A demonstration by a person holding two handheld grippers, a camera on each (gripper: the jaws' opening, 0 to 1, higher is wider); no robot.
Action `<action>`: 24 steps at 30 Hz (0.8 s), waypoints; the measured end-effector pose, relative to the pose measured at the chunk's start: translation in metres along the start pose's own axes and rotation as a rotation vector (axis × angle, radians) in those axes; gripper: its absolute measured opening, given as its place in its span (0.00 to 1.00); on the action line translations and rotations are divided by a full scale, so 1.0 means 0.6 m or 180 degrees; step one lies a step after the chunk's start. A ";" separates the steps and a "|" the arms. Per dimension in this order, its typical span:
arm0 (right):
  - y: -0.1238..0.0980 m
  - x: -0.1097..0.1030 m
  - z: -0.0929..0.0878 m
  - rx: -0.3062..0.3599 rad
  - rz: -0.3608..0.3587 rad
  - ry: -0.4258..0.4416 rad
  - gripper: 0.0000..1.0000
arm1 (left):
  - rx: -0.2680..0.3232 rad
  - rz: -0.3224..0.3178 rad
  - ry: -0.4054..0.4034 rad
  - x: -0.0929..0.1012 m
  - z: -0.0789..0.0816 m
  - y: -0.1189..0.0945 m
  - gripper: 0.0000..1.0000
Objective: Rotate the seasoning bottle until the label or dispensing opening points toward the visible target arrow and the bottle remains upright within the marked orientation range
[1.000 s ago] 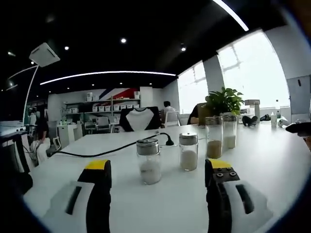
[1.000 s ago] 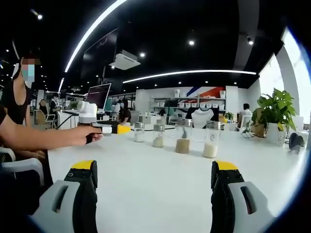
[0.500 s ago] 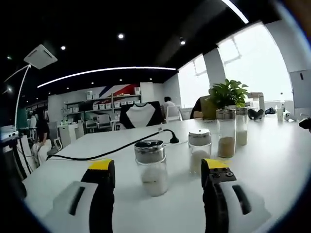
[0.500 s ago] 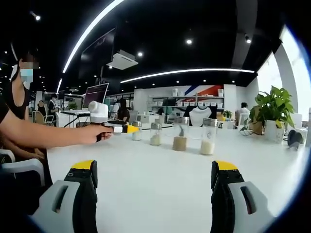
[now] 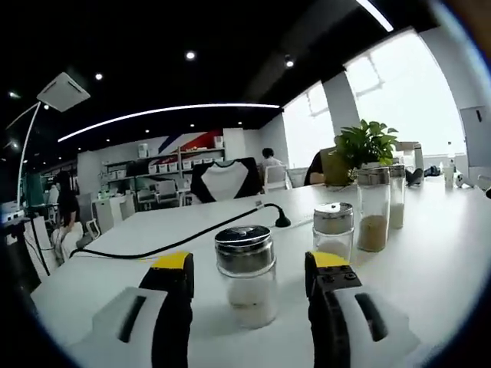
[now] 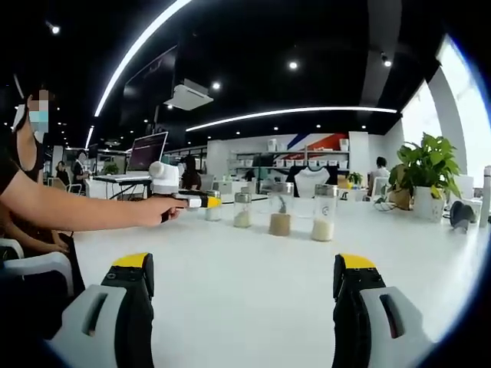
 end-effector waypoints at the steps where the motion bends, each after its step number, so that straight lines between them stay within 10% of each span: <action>1: 0.001 -0.001 0.000 0.0001 0.0010 -0.0005 0.99 | -0.0031 -0.0003 -0.0001 0.001 -0.001 0.001 0.56; 24: 0.011 -0.013 -0.010 -0.0033 0.0108 0.0045 0.99 | -0.0058 0.0032 0.0044 -0.008 0.002 0.010 0.35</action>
Point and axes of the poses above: the point that each gripper's makers call its tool centre point, and the gripper's own axes: y roughly forward along the fingers, x roughly to its right, z roughly out of its top, the point moved 1 cm from there along -y, roughly backward along the fingers, and after that the axes turned 1 degree about x, right-handed, at the moved point
